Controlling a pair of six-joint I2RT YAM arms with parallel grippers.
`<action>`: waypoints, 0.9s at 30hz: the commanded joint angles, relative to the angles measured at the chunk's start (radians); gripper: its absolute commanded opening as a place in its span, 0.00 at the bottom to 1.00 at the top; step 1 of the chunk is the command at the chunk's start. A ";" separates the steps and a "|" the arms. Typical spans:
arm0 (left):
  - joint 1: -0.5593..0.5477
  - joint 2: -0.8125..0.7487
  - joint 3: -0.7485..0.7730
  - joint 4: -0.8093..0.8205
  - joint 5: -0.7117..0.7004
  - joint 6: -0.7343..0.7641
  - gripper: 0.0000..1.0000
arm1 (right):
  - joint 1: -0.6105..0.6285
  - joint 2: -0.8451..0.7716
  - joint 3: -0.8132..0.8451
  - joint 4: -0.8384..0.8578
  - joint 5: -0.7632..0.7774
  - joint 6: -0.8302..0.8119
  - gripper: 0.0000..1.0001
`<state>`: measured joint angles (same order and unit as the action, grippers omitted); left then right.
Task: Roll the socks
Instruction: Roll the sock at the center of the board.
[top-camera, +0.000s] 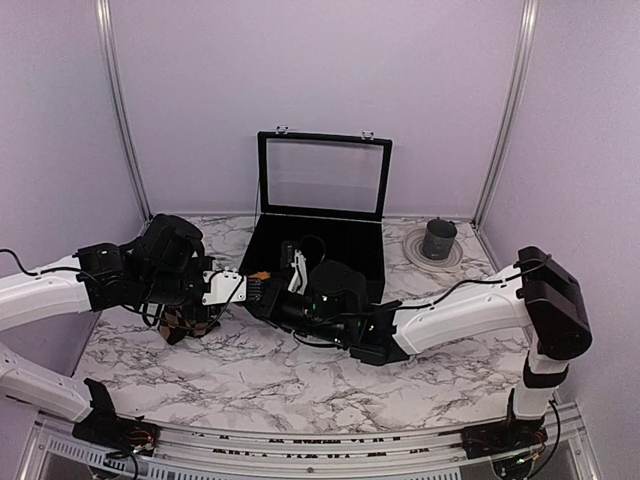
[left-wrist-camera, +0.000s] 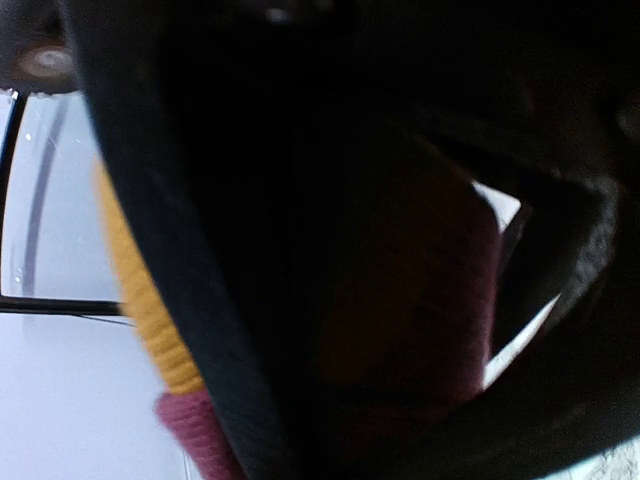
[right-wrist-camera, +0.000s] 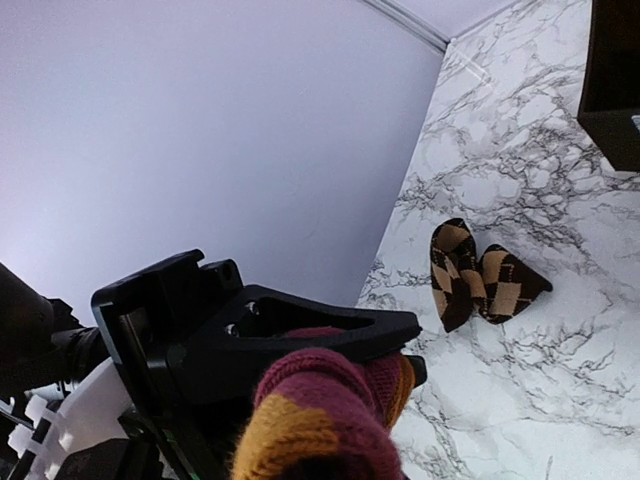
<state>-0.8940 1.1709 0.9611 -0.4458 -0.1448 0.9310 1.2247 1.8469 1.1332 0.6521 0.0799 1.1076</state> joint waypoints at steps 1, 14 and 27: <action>0.003 0.004 0.009 0.054 -0.057 0.001 0.00 | 0.010 -0.030 0.018 -0.023 -0.021 0.014 0.32; 0.101 0.142 0.366 -0.651 0.816 -0.102 0.00 | 0.014 -0.216 -0.028 -0.185 -0.122 -0.629 0.68; 0.144 0.247 0.477 -0.786 0.989 -0.086 0.00 | 0.043 -0.301 -0.091 -0.104 -0.398 -0.866 0.69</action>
<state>-0.7544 1.4044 1.4117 -1.1584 0.7734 0.8379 1.2491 1.5551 1.0119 0.5587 -0.2523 0.3401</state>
